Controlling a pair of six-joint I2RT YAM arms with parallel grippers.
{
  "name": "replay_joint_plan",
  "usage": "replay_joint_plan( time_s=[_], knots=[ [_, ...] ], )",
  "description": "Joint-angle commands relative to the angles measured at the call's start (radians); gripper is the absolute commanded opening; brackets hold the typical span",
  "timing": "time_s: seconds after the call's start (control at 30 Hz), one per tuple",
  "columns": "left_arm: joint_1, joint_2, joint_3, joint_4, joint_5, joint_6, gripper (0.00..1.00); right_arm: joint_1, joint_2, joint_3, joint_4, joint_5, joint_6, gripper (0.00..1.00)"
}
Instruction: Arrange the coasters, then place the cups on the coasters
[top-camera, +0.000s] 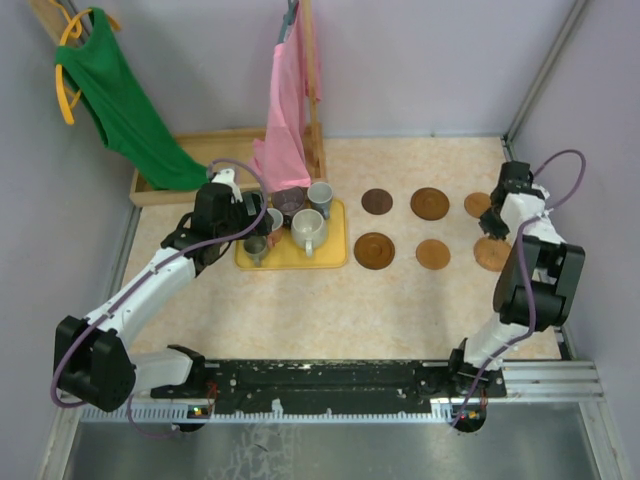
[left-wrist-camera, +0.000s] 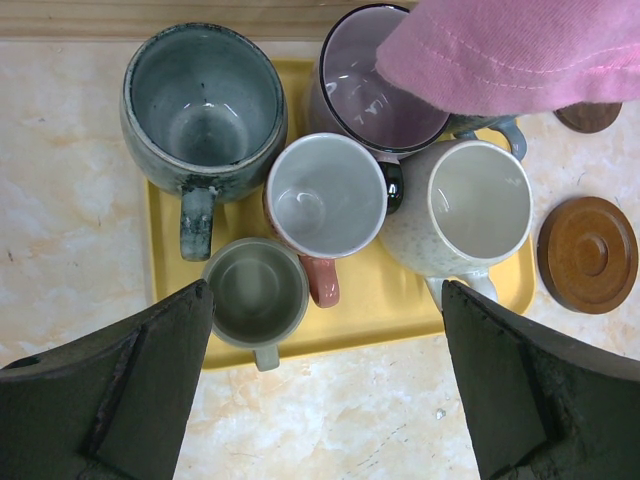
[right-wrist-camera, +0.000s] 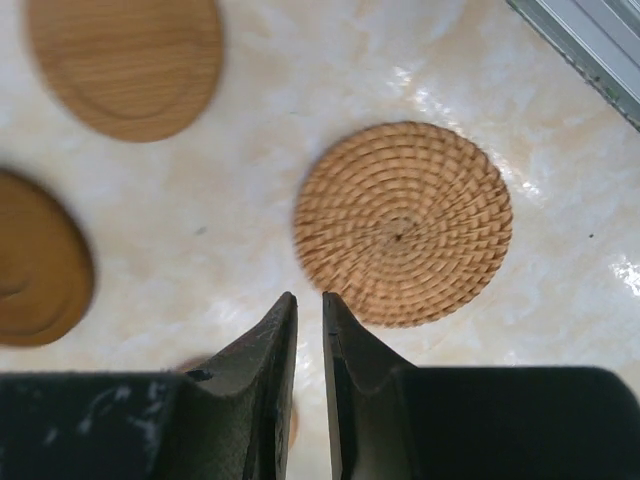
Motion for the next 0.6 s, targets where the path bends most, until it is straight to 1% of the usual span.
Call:
replay_joint_plan(
  time_s=[0.0,0.17,0.33,0.43,0.57],
  knots=[
    [-0.009,-0.017,0.019,0.012,0.012,-0.005,1.0,0.066,-0.143,0.081,0.001,-0.016,-0.018,0.18],
    [-0.016,-0.009,0.041,-0.015,0.017,0.0,1.0,0.161,-0.207,0.05,0.024,-0.044,-0.043,0.18],
    [-0.039,0.01,0.075,-0.054,-0.001,0.0,1.0,0.319,-0.22,0.0,0.043,-0.055,-0.054,0.19],
    [-0.053,0.019,0.092,-0.071,-0.012,-0.001,1.0,0.407,-0.207,-0.019,0.07,-0.1,-0.045,0.2],
    [-0.07,0.031,0.118,-0.092,-0.026,-0.001,1.0,0.538,-0.148,0.004,0.087,-0.1,-0.056,0.2]
  ],
)
